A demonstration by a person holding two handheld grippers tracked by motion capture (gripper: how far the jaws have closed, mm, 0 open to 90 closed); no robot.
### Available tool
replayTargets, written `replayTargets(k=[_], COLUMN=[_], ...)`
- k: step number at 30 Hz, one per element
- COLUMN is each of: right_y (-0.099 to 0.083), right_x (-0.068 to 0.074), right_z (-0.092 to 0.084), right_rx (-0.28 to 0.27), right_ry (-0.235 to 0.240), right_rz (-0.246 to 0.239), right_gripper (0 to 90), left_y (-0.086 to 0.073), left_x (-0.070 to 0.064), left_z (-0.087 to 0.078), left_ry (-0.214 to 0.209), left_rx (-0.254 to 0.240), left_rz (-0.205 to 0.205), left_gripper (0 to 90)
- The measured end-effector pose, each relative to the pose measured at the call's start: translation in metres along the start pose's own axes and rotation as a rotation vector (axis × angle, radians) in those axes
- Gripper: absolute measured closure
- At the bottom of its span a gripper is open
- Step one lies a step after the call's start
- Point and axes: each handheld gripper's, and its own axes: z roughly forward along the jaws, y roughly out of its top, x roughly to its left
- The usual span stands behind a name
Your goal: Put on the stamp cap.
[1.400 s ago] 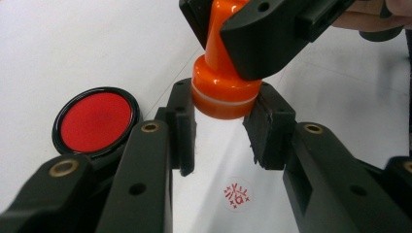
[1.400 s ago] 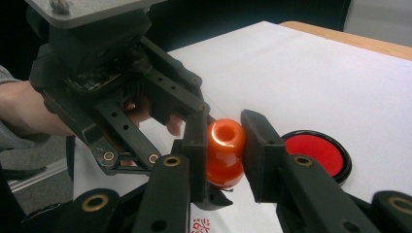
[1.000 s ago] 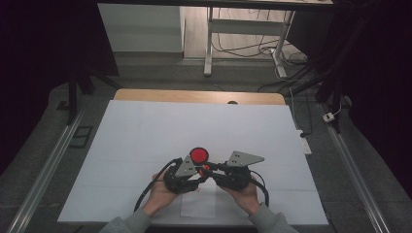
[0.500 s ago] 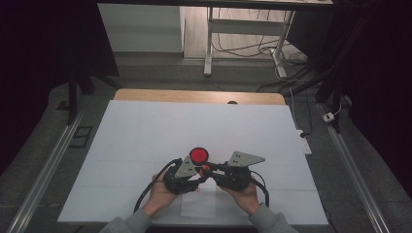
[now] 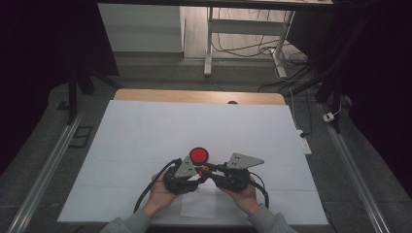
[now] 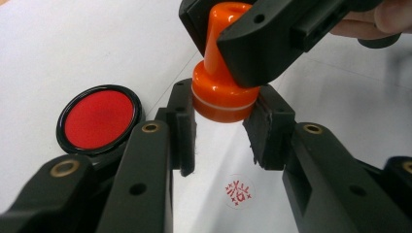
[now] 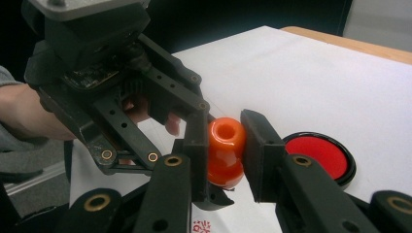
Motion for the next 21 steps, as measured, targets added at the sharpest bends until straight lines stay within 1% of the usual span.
replayTargets(k=[4,7,10,13,16,21], right_y=[0.0,0.0017,0.0021,0.0025,0.003,0.0033], right_x=[0.0004,-0.0002,-0.0004,-0.0005,-0.0006,-0.0011], right_z=[0.0001,-0.0002,-0.0008,-0.0013,-0.0013,-0.0021], right_rx=[0.002,0.008,0.004,-0.003,-0.001,-0.006], right_ry=[-0.004,-0.005,-0.009,-0.009,-0.008,-0.01], right_rz=[0.0,-0.004,-0.009,0.0,-0.001,0.001], right_gripper=[73.4,73.2,73.1,73.1,73.0,73.0], left_y=[-0.0004,-0.0012,-0.0017,-0.0019,-0.0026,-0.0044], left_x=[0.0002,0.0001,0.0004,0.0004,0.0012,0.0028], left_z=[0.0006,0.0012,0.0014,0.0012,0.0019,0.0042], left_ry=[-0.004,0.001,0.003,0.004,0.001,-0.006], left_rx=[-0.002,-0.016,-0.026,-0.033,-0.028,-0.008], left_rz=[-0.003,-0.01,-0.006,-0.007,-0.015,-0.02], left_gripper=[65.3,65.2,64.9,64.4,63.3,58.2])
